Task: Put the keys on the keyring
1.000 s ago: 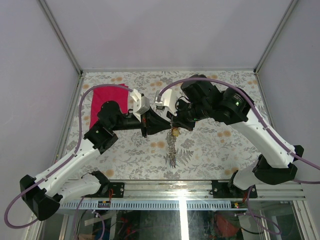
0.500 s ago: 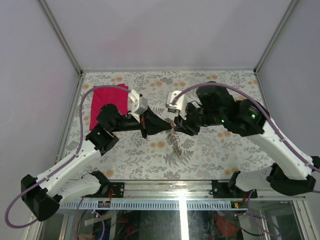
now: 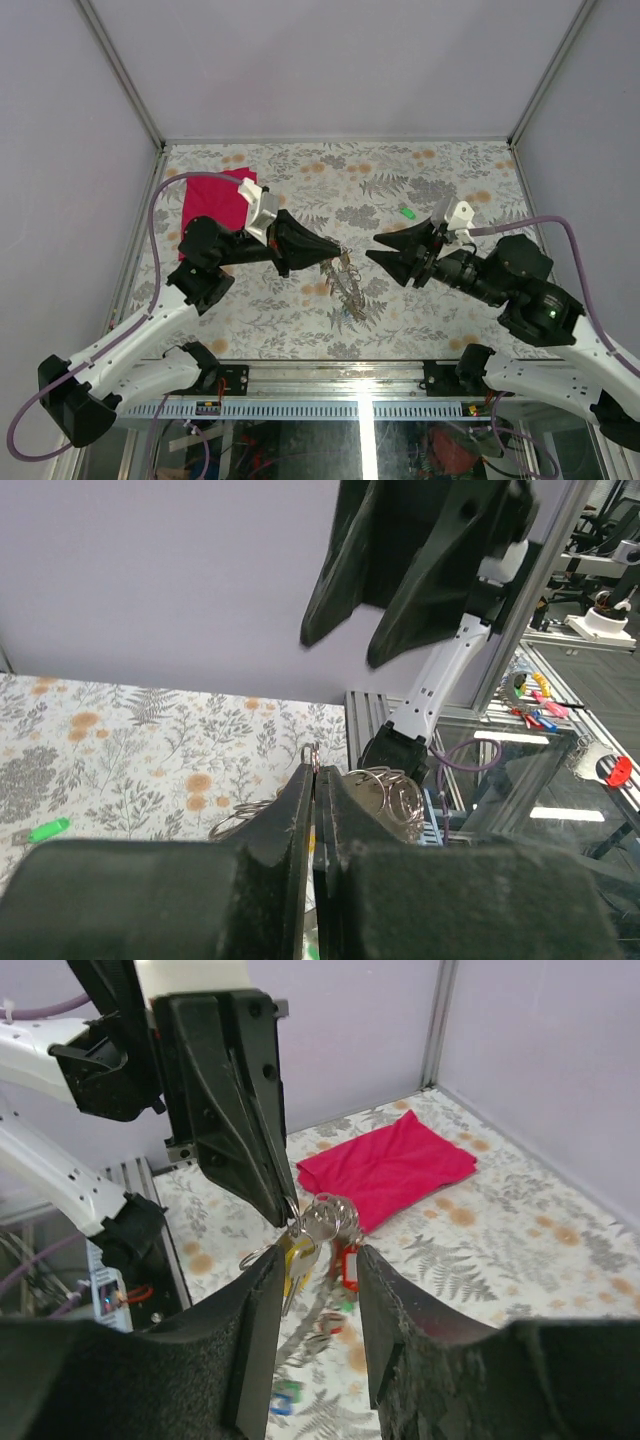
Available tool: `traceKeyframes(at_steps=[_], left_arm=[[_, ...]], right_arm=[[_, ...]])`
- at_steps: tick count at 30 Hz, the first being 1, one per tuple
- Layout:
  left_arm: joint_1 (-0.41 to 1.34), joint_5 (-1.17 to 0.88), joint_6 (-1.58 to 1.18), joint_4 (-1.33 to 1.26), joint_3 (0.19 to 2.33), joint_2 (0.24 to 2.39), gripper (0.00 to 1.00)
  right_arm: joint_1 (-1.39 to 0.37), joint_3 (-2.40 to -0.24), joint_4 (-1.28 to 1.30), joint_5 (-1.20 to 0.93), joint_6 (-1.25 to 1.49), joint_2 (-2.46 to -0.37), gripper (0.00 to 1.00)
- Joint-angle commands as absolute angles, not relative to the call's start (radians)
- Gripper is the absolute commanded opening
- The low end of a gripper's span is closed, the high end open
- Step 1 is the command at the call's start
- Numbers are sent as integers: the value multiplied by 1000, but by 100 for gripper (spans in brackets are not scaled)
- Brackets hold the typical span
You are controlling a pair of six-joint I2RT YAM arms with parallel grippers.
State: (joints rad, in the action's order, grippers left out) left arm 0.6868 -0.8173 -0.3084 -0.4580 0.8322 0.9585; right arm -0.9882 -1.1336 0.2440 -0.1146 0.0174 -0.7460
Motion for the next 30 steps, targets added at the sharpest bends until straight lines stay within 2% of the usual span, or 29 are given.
traceKeyframes(at_steps=[1,5,10,25,27,30], left_arm=[[690,-836,-351,-636,833,930,0],[690,-854,-358,-640,835,920,0],[690,-882,-362,-635,849,904,0],[691,-905,-339,-581,865,875,0],[692,-887,-334,-556,870,875,0],[692,-887,-340,-545,876,885,0]], right_arm=[[-994,-1009,-56,-80,177,-719,40],[-994,-984,-105,-181,194,-726,43],[-995,-1052,-27,-331,145,-774,54],[-992,-1056,-22,-315,101,-768,53],[-960,-1080,-2,-384,94,-795,54],[-824,-1066,-78,-606,186,-811,54]])
